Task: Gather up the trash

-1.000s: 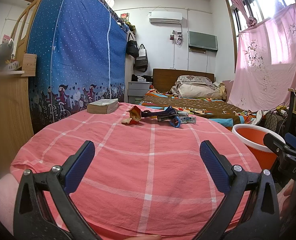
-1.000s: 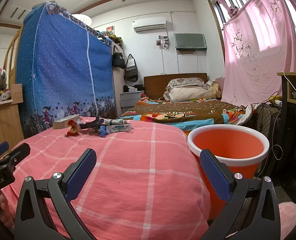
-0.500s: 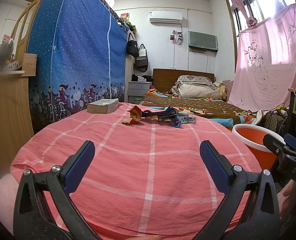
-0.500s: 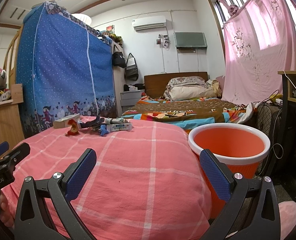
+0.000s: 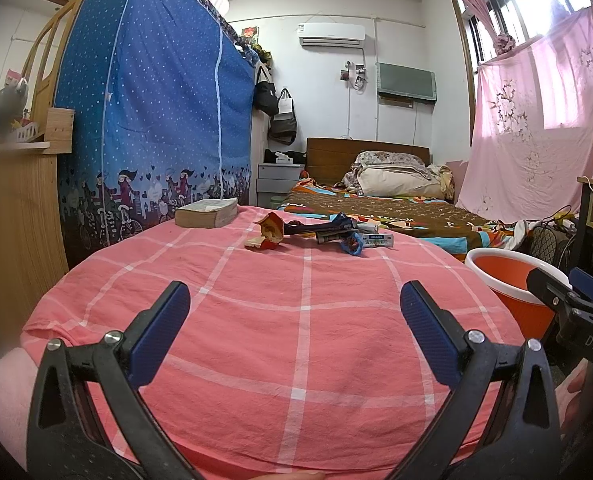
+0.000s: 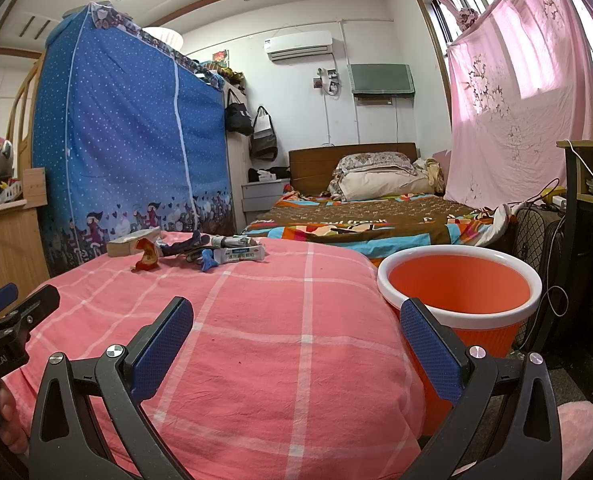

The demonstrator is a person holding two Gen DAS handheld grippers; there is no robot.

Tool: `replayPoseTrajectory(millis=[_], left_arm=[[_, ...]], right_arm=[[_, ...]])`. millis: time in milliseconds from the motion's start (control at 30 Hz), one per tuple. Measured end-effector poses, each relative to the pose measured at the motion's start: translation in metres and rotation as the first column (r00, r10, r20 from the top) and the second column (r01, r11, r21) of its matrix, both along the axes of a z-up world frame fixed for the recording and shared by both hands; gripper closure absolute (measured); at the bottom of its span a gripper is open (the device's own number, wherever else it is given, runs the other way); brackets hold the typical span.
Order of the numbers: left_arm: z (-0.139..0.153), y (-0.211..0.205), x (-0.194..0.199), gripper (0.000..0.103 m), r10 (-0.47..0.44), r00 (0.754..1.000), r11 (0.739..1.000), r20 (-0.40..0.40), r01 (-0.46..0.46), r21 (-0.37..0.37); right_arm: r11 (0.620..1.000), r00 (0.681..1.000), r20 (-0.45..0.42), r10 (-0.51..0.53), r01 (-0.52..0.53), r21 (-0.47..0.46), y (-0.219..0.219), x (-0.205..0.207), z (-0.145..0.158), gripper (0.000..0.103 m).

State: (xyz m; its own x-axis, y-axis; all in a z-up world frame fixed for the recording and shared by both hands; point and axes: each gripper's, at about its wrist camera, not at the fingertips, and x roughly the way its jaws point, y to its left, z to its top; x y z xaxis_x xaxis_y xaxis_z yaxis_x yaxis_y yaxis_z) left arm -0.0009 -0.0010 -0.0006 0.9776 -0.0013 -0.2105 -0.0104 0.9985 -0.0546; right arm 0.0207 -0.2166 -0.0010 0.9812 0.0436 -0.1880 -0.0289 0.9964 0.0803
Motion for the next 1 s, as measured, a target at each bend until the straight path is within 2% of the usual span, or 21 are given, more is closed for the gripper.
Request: replayPoseTrajectory(millis=[1000], left_arm=[[0.0024,0.0011,-0.0014,0.0,0.0,1.0,1.0,0.006,0.0,0.009]], right_arm=[[1.0,1.0,-0.005,-0.001,0.001,0.001,0.0014,0.0003,-0.0024,0.0]])
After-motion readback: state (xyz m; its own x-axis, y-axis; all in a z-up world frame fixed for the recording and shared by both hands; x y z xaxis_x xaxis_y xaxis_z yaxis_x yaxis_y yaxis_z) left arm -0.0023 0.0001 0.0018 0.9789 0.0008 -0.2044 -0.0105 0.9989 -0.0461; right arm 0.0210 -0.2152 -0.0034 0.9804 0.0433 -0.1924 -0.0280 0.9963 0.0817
